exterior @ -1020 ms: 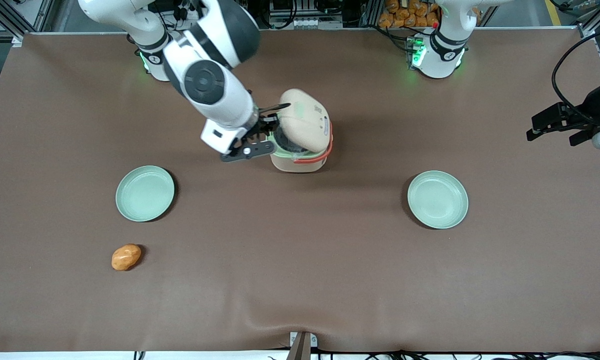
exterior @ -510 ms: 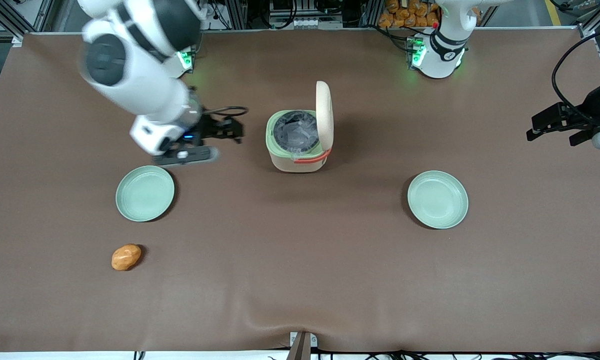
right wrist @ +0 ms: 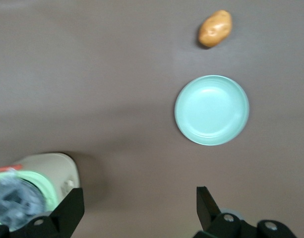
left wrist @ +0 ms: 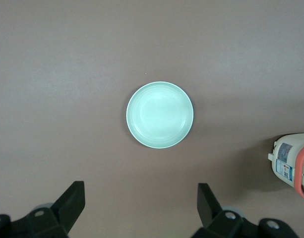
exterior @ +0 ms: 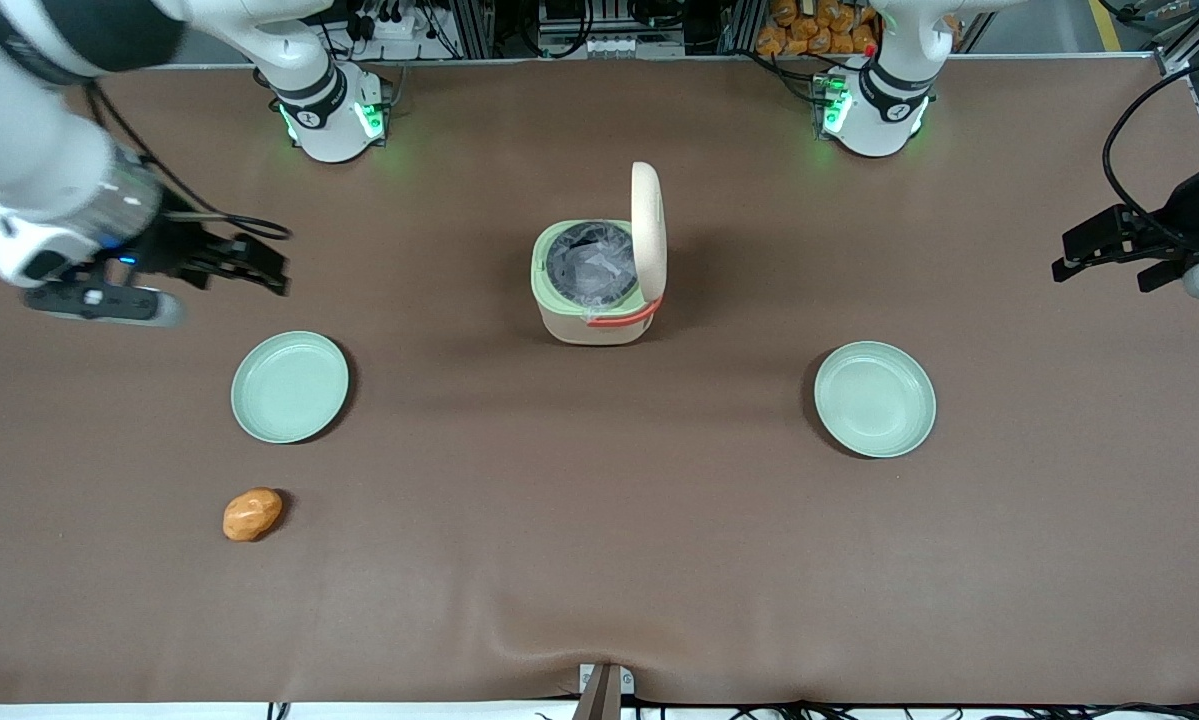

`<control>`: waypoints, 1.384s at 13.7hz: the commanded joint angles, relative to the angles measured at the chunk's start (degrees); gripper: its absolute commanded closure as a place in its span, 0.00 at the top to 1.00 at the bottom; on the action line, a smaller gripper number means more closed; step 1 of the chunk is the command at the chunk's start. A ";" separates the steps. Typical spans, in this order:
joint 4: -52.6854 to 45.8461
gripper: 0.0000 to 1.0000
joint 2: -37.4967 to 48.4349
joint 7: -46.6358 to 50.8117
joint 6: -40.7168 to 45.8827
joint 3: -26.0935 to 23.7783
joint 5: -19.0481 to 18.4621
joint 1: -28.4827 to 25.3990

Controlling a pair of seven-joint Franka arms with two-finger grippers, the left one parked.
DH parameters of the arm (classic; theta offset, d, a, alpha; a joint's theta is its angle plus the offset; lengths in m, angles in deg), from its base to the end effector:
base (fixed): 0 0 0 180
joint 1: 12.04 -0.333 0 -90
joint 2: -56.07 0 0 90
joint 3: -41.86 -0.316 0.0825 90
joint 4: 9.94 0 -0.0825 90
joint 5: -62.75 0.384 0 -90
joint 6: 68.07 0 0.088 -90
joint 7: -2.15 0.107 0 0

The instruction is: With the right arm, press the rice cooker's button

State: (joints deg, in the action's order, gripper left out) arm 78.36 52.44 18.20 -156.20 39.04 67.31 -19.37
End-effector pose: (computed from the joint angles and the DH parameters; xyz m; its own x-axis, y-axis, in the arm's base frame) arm 0.5593 0.1081 0.6005 0.9913 -0.0998 -0.0863 -0.1053 -0.9926 -0.0611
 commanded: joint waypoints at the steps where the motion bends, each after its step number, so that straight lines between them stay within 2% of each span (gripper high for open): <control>1: -0.33 1.00 1.25 -3.31 1.56 -1.58 -4.27 3.46; 5: -0.42 1.00 1.78 -4.45 2.08 -0.70 -7.53 5.40; 8: -0.42 1.00 1.61 -9.98 3.58 1.75 -7.54 6.18; 11: -0.33 1.00 1.61 -11.56 3.84 3.87 -7.37 6.28; 14: -0.42 1.00 1.61 -12.89 8.58 4.31 -6.84 6.19; 16: -0.42 1.00 1.69 -12.98 8.59 4.57 -6.66 6.19; 17: -0.42 1.00 1.61 -12.89 8.59 5.18 -5.79 6.19; 19: -0.42 1.00 1.61 -13.07 8.68 7.72 -1.76 6.19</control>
State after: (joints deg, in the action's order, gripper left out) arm 77.92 53.29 6.13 -148.18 44.77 62.32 -13.68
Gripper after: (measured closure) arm 0.000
